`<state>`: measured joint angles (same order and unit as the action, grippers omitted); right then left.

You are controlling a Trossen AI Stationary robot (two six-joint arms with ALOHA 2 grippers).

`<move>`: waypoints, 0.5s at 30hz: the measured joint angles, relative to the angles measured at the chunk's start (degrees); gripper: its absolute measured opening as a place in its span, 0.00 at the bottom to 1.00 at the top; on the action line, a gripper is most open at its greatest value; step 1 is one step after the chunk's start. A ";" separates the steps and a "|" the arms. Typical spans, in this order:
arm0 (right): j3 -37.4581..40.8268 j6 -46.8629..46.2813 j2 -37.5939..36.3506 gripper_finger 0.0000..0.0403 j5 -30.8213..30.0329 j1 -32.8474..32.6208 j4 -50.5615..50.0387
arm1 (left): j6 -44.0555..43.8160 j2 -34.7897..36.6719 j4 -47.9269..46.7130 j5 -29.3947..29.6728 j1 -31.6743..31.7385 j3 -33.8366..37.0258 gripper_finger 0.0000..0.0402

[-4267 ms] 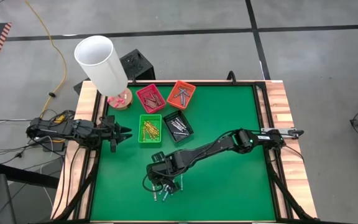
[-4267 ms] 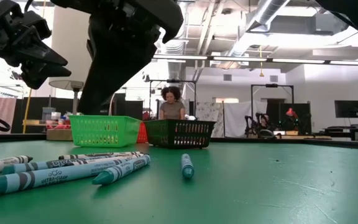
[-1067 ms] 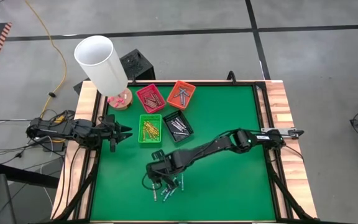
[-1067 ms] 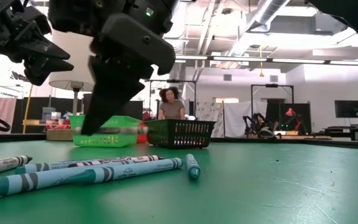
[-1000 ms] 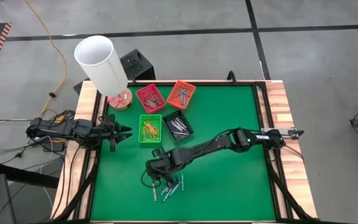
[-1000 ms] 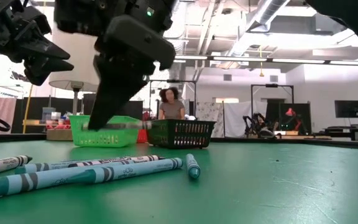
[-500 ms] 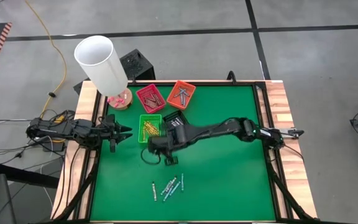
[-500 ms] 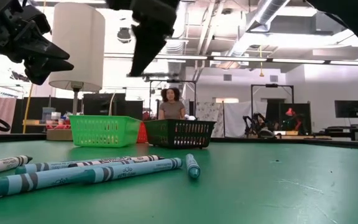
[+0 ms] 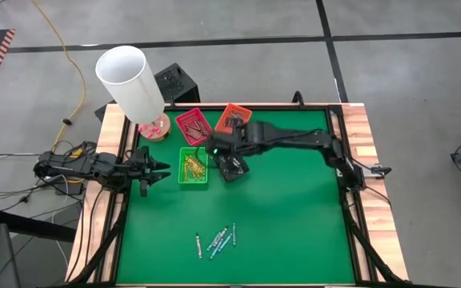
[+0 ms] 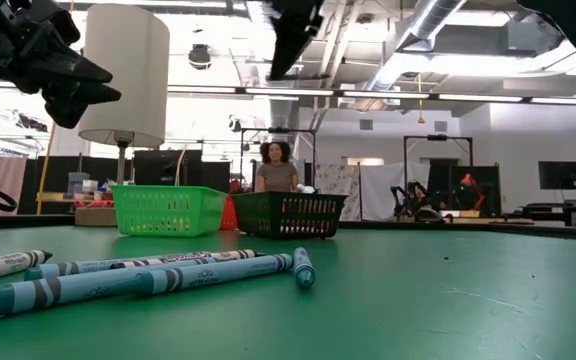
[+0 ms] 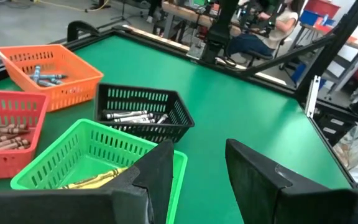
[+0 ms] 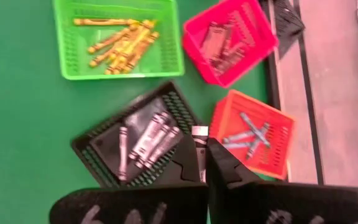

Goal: Sort crayons
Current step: Put the black crayon into the black bin

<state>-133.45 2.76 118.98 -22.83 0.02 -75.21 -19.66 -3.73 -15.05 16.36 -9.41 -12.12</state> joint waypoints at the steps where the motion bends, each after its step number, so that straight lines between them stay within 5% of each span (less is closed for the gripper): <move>1: 0.00 -0.02 -0.72 0.01 0.00 0.44 -0.49 | 0.04 0.00 0.00 0.00 0.00 0.00 0.34; 15: 0.02 -2.64 -13.91 0.01 0.09 2.22 -10.63 | 1.44 0.00 -0.02 -0.04 0.00 0.00 0.34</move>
<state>-133.43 0.12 105.08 -22.74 2.24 -85.83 -18.22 -3.73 -15.07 16.32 -9.41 -12.12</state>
